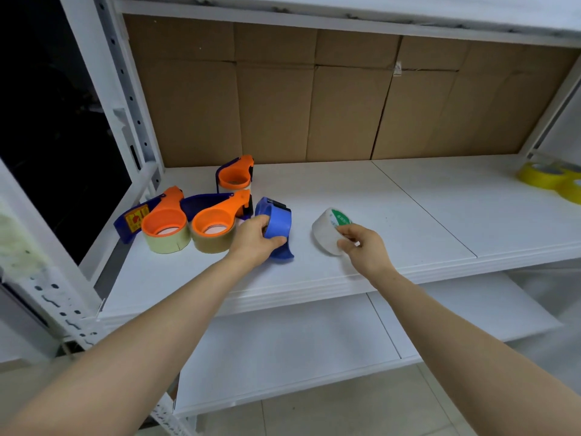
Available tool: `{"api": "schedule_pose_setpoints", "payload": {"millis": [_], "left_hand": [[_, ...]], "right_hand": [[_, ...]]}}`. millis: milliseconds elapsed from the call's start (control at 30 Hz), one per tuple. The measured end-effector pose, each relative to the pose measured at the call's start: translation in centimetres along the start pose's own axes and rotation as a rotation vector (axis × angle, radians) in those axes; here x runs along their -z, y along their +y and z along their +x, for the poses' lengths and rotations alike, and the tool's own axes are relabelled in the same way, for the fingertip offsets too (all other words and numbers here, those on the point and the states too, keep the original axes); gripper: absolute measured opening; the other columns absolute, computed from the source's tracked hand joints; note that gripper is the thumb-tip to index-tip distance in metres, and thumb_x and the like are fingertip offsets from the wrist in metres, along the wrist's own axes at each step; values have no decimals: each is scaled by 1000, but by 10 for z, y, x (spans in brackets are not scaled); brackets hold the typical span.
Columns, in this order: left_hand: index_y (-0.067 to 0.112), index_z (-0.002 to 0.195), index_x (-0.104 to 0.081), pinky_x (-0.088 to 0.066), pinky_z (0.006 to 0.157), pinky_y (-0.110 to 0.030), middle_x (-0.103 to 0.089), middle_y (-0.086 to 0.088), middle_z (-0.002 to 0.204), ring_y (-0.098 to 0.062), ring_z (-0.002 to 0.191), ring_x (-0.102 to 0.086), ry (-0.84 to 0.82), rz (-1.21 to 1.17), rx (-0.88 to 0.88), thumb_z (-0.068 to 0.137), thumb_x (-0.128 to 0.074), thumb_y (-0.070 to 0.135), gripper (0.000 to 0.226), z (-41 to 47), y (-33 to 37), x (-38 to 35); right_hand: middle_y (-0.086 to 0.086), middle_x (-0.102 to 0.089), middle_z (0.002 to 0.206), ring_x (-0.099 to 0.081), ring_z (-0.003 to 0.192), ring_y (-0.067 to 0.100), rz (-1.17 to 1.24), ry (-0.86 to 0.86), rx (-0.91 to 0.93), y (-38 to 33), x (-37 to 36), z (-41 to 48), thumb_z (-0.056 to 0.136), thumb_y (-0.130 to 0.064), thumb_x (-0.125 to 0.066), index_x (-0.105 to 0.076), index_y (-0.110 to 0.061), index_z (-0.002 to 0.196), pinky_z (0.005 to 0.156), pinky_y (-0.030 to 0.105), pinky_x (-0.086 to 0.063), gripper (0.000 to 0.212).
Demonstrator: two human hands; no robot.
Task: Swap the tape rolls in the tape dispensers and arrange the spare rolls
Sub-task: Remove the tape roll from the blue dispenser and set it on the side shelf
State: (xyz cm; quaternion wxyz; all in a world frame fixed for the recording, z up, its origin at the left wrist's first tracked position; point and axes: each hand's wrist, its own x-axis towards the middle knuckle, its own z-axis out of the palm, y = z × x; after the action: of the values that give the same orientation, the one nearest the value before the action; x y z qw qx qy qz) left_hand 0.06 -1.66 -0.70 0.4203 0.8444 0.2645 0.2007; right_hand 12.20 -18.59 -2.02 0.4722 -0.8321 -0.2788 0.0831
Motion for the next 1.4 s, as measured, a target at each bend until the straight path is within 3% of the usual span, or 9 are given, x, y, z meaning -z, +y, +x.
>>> {"api": "schedule_pose_setpoints", "payload": {"millis": [100, 200, 400, 567, 733, 900, 1100, 1267, 1400], "left_hand": [[5, 102, -60, -50, 74, -42, -66, -11, 97, -27, 90, -62, 45, 21, 48, 80, -70, 32, 36, 4, -5, 3], [11, 119, -49, -49, 74, -36, -61, -3, 105, -24, 96, -59, 108, 37, 112, 70, -76, 46, 65, 6, -11, 6], [8, 146, -13, -29, 107, -42, -18, -18, 147, -36, 136, -19, 241, 430, 150, 71, -72, 50, 104, 4, -1, 6], [17, 146, -22, -16, 115, -45, -9, -15, 153, -35, 142, -9, 226, 422, -90, 76, -67, 40, 87, 12, 35, -15], [14, 145, -28, -32, 108, -38, -29, -14, 146, -31, 135, -30, -32, 136, -41, 83, -60, 32, 71, 27, 81, -64], [1, 130, -44, -44, 88, -33, -55, -16, 124, -33, 113, -54, -218, -86, -8, 88, -55, 38, 58, 32, 137, -128], [2, 110, -63, -53, 89, -46, -67, -17, 107, -32, 99, -64, -311, -325, -99, 89, -58, 17, 26, 31, 218, -225], [-3, 115, -59, -54, 75, -33, -61, -11, 99, -23, 87, -58, -427, -355, -153, 92, -52, 7, 26, 27, 292, -315], [1, 112, -60, -54, 88, -41, -62, -12, 102, -27, 95, -60, -484, -341, -183, 89, -58, 12, 25, 31, 341, -384]], "right_hand": [[12, -62, 120, -54, 101, 22, -19, 5, -11, -3, -7, 2, 89, -1, -53, -60, -5, 121, 96, 30, -41, 33], [11, -62, 123, -56, 113, 27, -25, 10, -25, -4, -10, 5, 90, -1, -53, -59, -6, 122, 98, 28, -40, 34], [11, -62, 122, -56, 112, 27, -53, 29, -23, -4, -8, 8, 90, -2, -52, -60, -7, 122, 95, 26, -39, 34], [12, -62, 120, -53, 97, 17, 155, 138, -79, -5, 7, 5, 89, 0, -53, -60, -4, 121, 94, 27, -43, 32], [4, -65, 101, -61, 88, 11, 435, 229, -128, 1, 45, 3, 89, 3, -53, -61, -4, 115, 77, 13, -48, 29], [0, -65, 92, -60, 85, 12, 625, 338, -166, 24, 102, 7, 89, 1, -53, -61, -12, 109, 79, 19, -50, 25], [7, -65, 100, -61, 87, 15, 702, 387, -143, 80, 201, 7, 91, 1, -51, -62, -10, 109, 74, 21, -50, 24], [6, -64, 107, -59, 102, 20, 667, 466, -186, 141, 299, 9, 91, -3, -51, -64, -13, 110, 92, 31, -48, 25], [0, -66, 98, -60, 95, 15, 667, 524, -184, 183, 366, 5, 91, -1, -53, -63, -14, 108, 85, 23, -50, 24]]}}
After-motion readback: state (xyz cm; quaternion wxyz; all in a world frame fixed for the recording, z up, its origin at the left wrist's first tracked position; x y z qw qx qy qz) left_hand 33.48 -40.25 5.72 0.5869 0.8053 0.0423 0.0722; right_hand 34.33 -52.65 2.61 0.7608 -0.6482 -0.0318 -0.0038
